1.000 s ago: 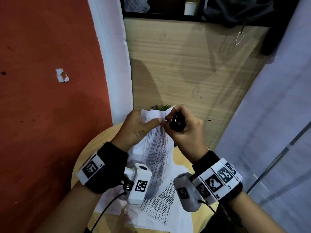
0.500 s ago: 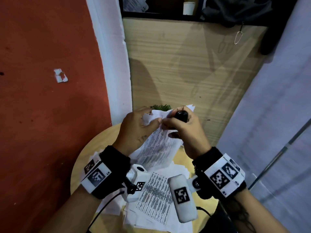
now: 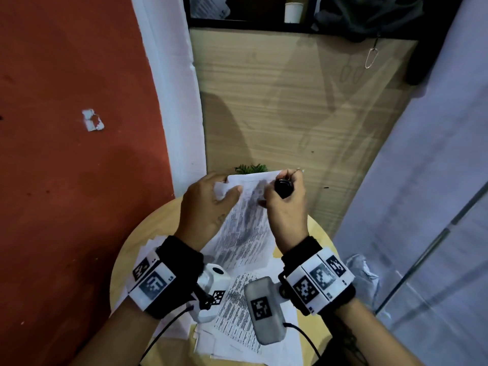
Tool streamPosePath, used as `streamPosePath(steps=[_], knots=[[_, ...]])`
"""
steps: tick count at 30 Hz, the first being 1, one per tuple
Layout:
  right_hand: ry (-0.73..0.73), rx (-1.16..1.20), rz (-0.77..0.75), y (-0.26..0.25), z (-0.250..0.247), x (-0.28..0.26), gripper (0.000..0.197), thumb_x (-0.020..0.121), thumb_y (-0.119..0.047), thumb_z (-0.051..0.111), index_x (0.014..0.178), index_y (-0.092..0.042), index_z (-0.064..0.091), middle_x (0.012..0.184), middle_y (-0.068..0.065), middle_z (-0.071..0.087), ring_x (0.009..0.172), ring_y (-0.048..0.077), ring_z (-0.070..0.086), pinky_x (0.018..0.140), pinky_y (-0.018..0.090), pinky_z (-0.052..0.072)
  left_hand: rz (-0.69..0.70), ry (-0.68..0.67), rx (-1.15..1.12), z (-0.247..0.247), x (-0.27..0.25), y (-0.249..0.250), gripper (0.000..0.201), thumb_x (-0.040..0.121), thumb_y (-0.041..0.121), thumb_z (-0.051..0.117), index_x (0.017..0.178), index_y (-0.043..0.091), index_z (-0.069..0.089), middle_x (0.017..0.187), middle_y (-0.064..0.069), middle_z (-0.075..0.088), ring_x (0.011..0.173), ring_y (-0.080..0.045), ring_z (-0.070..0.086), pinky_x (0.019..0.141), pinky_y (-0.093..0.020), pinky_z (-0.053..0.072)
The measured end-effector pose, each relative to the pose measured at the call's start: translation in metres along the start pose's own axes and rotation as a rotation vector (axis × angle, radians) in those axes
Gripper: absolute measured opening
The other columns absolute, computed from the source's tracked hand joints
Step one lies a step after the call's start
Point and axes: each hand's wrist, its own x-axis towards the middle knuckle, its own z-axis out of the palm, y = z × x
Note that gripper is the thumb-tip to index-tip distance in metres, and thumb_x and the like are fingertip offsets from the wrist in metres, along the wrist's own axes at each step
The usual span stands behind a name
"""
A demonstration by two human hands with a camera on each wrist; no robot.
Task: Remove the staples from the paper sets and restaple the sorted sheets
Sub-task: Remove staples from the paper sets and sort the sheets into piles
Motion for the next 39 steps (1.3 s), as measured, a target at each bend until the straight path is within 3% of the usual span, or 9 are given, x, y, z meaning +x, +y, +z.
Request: streamPosePath(steps=[4, 8, 17, 23, 26, 28, 31, 35, 39], knots=[[0.04, -0.208, 0.002, 0.016, -0.011, 0.006, 0.023, 0.068, -0.019, 0.052, 0.07, -0.04, 0.041, 0.067, -0.011, 0.052, 0.071, 0.031, 0.057, 0.068, 0.056, 0.05, -0.077, 0.05, -0.008, -0.011, 0.003, -0.007, 0.04, 0.068, 0.06, 0.057, 0.078, 0.021, 0.061, 0.077, 0.0, 0.065, 0.074, -0.021, 0.063, 0.072, -0.035, 0.049], [-0.002, -0.429, 0.018, 0.042, -0.017, 0.01, 0.024, 0.075, -0.004, 0.058, 0.078, -0.02, 0.041, 0.079, 0.01, 0.061, 0.083, 0.035, 0.056, 0.071, 0.043, 0.045, -0.089, 0.044, -0.025, -0.014, 0.007, -0.011, 0.047, 0.066, 0.061, 0.058, 0.077, 0.015, 0.061, 0.076, -0.012, 0.067, 0.07, -0.029, 0.063, 0.072, -0.046, 0.052], [-0.111, -0.495, -0.151, 0.043, -0.022, 0.028, 0.018, 0.08, -0.002, 0.058, 0.084, -0.015, 0.047, 0.087, 0.01, 0.059, 0.084, 0.028, 0.053, 0.073, 0.04, 0.042, -0.152, -0.101, -0.004, -0.027, 0.017, -0.014, 0.044, 0.061, 0.064, 0.06, 0.075, 0.022, 0.061, 0.074, 0.0, 0.064, 0.073, -0.025, 0.062, 0.073, -0.038, 0.049], [-0.365, -0.489, -0.415, 0.019, -0.022, 0.047, 0.016, 0.07, -0.011, 0.058, 0.085, -0.01, 0.05, 0.09, 0.01, 0.062, 0.084, 0.03, 0.056, 0.072, 0.042, 0.045, -0.179, -0.261, -0.246, -0.039, 0.018, -0.006, 0.037, 0.066, 0.044, 0.075, 0.079, 0.01, 0.069, 0.078, -0.003, 0.066, 0.073, -0.011, 0.06, 0.07, -0.031, 0.045], [-0.414, -0.454, -0.384, 0.01, -0.023, 0.048, 0.015, 0.07, -0.022, 0.056, 0.081, -0.02, 0.046, 0.076, 0.003, 0.058, 0.071, 0.029, 0.056, 0.063, 0.049, 0.048, -0.213, -0.171, -0.284, -0.046, 0.02, -0.006, 0.03, 0.061, 0.028, 0.085, 0.079, 0.008, 0.071, 0.078, -0.001, 0.071, 0.071, -0.008, 0.063, 0.068, -0.023, 0.05], [-0.428, -0.445, -0.386, 0.002, -0.026, 0.047, 0.016, 0.07, -0.027, 0.055, 0.08, -0.021, 0.045, 0.072, -0.003, 0.057, 0.068, 0.021, 0.054, 0.061, 0.042, 0.048, -0.195, -0.133, -0.27, -0.056, 0.023, -0.007, 0.011, 0.065, 0.017, 0.077, 0.075, 0.014, 0.072, 0.071, 0.008, 0.072, 0.067, -0.004, 0.063, 0.065, -0.019, 0.051], [-0.454, -0.441, -0.392, -0.007, -0.03, 0.046, 0.017, 0.071, -0.017, 0.058, 0.08, -0.02, 0.044, 0.074, -0.001, 0.063, 0.071, 0.018, 0.057, 0.064, 0.033, 0.044, -0.166, -0.005, -0.2, -0.077, 0.03, -0.011, 0.025, 0.074, -0.004, 0.07, 0.083, 0.019, 0.064, 0.064, 0.02, 0.068, 0.063, 0.007, 0.06, 0.068, -0.012, 0.05], [-0.45, -0.49, -0.413, -0.006, -0.031, 0.049, 0.029, 0.077, -0.005, 0.068, 0.08, -0.021, 0.044, 0.067, -0.012, 0.054, 0.063, -0.001, 0.049, 0.061, 0.02, 0.039, 0.092, 0.183, 0.193, -0.085, 0.033, 0.004, 0.033, 0.08, 0.04, 0.067, 0.11, 0.035, 0.057, 0.099, 0.018, 0.062, 0.095, -0.005, 0.056, 0.09, -0.029, 0.044], [-0.493, -0.494, -0.422, -0.007, -0.026, 0.046, 0.024, 0.077, -0.005, 0.068, 0.081, -0.017, 0.048, 0.067, -0.01, 0.052, 0.061, 0.006, 0.045, 0.058, 0.021, 0.036, 0.276, -0.115, 0.664, -0.045, 0.025, 0.037, 0.07, 0.068, 0.075, 0.047, 0.12, 0.029, 0.06, 0.117, 0.007, 0.062, 0.114, -0.019, 0.05, 0.098, -0.048, 0.03]])
